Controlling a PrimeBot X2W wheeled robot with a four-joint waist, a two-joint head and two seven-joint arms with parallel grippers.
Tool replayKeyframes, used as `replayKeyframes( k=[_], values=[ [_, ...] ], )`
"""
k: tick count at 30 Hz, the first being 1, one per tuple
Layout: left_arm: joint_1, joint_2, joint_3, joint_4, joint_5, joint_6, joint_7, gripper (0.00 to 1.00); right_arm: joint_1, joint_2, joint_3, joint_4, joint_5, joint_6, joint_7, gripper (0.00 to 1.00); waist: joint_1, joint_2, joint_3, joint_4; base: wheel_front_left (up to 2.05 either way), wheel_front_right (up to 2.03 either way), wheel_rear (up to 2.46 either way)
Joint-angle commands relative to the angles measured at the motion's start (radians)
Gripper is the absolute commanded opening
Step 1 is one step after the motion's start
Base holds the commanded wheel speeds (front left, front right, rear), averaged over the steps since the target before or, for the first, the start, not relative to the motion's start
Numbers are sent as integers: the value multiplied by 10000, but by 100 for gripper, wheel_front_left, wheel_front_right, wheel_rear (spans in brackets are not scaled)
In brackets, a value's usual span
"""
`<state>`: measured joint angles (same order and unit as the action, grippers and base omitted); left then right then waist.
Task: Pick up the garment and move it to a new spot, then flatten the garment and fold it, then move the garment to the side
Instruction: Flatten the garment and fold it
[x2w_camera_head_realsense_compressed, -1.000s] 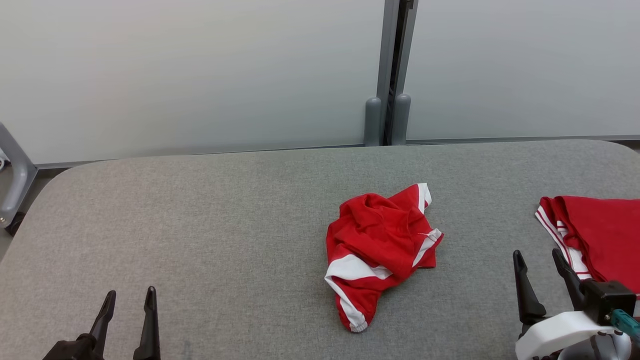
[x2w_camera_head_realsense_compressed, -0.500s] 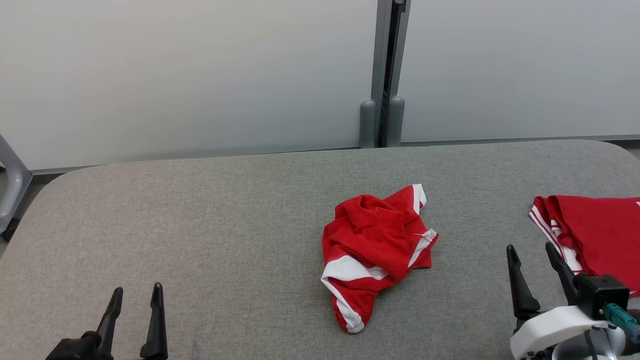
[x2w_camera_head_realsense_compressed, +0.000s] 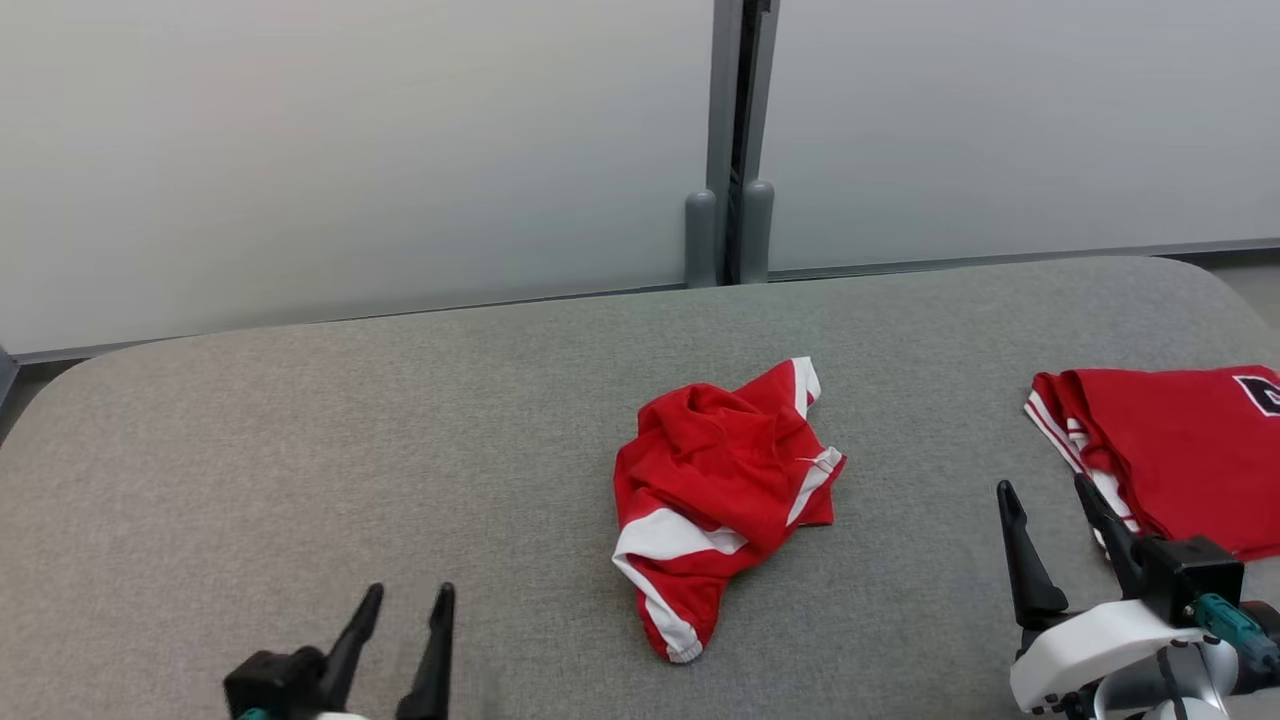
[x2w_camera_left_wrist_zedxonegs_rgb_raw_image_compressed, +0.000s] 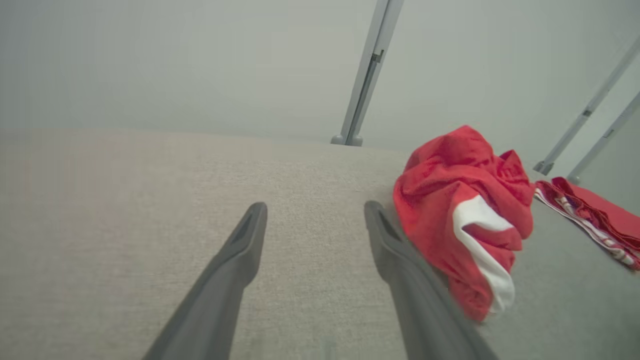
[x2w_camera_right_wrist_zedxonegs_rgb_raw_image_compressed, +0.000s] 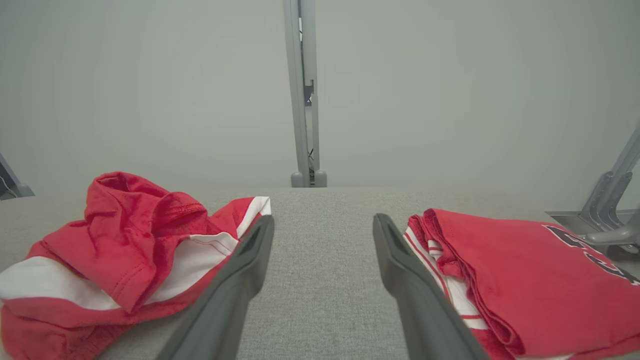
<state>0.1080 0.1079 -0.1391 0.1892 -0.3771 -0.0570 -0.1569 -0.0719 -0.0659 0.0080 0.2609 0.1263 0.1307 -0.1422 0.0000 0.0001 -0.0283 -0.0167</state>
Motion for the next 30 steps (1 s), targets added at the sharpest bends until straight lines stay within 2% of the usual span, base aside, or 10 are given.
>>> replayKeyframes(
  k=[1,13,19,23,24,25,30],
  values=[
    [-309,-67,-250,239,-107,-137,142,100,-21,-70,-15,-60,80,2,22,100,0,-1,143,-285,0,0,0],
    [-1777,-451,-1995,2408,-875,-634,1151,100,-256,-74,38,-83,94,2,-35,100,0,-1,876,-1694,0,0,0],
    [-2246,-491,-2480,2998,-1541,-714,1798,100,-388,-24,61,55,155,2,-228,100,0,-1,1163,-2125,0,0,0],
    [-2524,-508,-2689,3133,-1817,-744,1788,100,-452,9,71,233,190,2,-348,100,0,-1,1231,-2221,0,0,0],
    [-2629,-509,-2728,3108,-1790,-746,1660,46,-465,13,70,278,193,2,-379,100,0,-1,1241,-2222,0,0,0],
    [-2724,-508,-2755,3082,-1736,-747,1531,0,-475,16,67,313,198,2,-387,100,0,-1,1245,-2214,0,0,0],
    [-3247,-486,-2935,2903,-1442,-738,1072,0,-607,44,142,516,232,2,-518,100,0,-1,1215,-2033,0,0,0]
  ],
)
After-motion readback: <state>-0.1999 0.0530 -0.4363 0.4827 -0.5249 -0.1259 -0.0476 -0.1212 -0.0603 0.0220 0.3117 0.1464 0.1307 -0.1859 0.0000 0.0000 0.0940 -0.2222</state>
